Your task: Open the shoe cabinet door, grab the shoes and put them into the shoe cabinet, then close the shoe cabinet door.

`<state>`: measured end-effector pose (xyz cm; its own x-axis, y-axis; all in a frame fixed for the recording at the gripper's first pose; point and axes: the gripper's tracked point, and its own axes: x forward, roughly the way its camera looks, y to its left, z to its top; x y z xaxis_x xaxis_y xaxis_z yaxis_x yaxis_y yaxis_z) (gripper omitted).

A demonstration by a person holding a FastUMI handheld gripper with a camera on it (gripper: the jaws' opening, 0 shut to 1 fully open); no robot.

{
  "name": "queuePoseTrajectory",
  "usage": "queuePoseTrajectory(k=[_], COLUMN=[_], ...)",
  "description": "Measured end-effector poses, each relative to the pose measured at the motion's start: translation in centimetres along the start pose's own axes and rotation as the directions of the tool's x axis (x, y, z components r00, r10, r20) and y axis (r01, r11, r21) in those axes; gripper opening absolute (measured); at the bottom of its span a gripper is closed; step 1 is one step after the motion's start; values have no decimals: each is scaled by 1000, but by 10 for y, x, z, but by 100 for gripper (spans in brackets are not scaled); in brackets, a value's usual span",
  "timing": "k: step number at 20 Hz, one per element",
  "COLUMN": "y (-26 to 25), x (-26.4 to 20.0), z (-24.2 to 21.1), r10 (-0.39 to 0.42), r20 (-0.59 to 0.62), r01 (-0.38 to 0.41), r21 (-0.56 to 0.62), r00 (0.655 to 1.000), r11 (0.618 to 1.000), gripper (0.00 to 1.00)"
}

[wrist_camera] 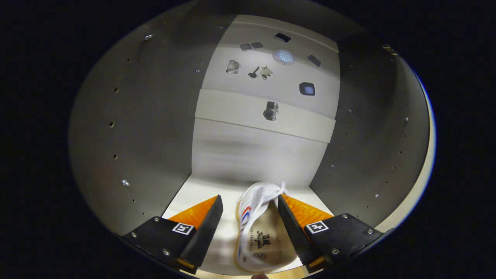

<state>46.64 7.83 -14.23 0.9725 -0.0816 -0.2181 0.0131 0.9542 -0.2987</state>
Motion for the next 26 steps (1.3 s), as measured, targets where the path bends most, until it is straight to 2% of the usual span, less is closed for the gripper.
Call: queuePoseTrajectory(k=[7, 12, 18, 26], y=[-5, -22, -50, -96], x=[-18, -60, -168, -321], z=[23, 44, 65, 44], r10=[24, 22, 35, 75], r20=[60, 118, 211, 232], r01=[-30, -39, -79, -134], r21=[94, 145, 204, 249], r00=[998, 993, 977, 970], r11=[995, 989, 976, 959], gripper=[93, 93, 93, 93])
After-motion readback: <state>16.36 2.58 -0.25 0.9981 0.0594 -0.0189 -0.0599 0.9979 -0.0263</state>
